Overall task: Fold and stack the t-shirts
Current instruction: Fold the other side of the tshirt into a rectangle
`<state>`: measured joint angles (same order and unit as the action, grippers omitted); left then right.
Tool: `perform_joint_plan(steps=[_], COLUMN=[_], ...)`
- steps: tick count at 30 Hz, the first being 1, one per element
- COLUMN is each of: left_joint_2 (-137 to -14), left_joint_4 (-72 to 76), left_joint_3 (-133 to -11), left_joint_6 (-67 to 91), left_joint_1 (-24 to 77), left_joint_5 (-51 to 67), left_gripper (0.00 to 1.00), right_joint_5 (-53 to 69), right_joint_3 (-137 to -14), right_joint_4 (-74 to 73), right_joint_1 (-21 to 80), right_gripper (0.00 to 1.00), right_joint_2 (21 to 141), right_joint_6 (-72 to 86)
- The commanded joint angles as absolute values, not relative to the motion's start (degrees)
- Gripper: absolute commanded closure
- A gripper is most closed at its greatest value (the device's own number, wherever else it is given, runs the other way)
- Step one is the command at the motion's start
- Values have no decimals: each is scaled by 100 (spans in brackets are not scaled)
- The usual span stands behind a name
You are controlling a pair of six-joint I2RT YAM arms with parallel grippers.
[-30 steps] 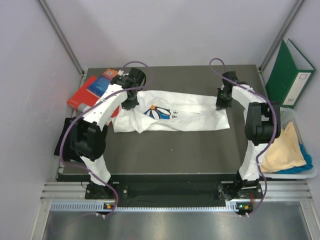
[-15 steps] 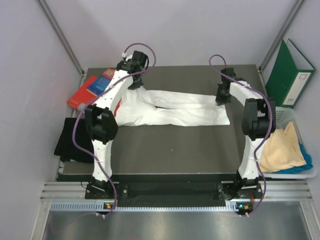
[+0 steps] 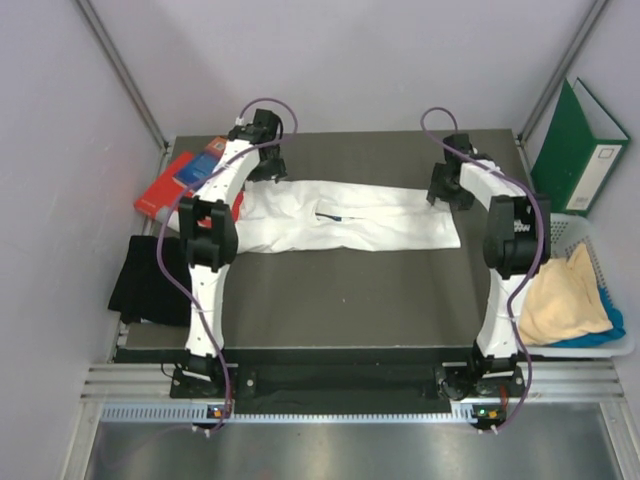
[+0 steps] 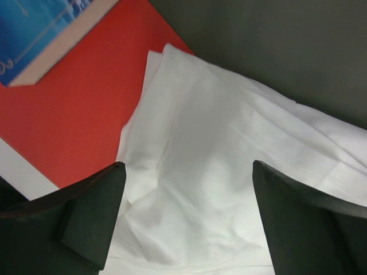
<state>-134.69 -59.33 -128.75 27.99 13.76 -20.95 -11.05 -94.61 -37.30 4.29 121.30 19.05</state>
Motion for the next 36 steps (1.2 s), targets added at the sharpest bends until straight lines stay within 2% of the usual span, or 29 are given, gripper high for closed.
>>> perform_joint_plan(steps=[1,3,7,14,20,28,36], left_joint_2=[-12318,-11832,-10769,-9775,-8772,-9131,-10493], left_joint_4=[-5240,-4730,-4403,-4333,-3446,-3472,-3683], left_joint_3=[-12457,-11590,-10428,-8458,-6551,-6302,-7180], left_joint_6=[2611,2619,2803,3776,4832,5247,5317], left_joint_1=[1389,1432,1485,1512,1494,1494,1468], left_joint_5=[-1434,-1153,-757,-26,483,141,-150], left_gripper=[1,1,1,1,1,1,1], right_joint_5=[-1415,-1345,-1432,-994,-545,-299,-123], right_joint_3=[-9194,-9018,-9359,-10932,-11583,-12014,-11699], right_joint_4=[-3087,-2919,-3163,-3788,-3577,-3349,-3393], right_joint_1=[430,570,1019,1503,1661,1635,1591], right_gripper=[24,16,13,12,9,8,14], right_joint_2=[10962,10565,10643,12354,13103,13509,13500], right_joint_6=[1636,1425,819,580,334,334,273])
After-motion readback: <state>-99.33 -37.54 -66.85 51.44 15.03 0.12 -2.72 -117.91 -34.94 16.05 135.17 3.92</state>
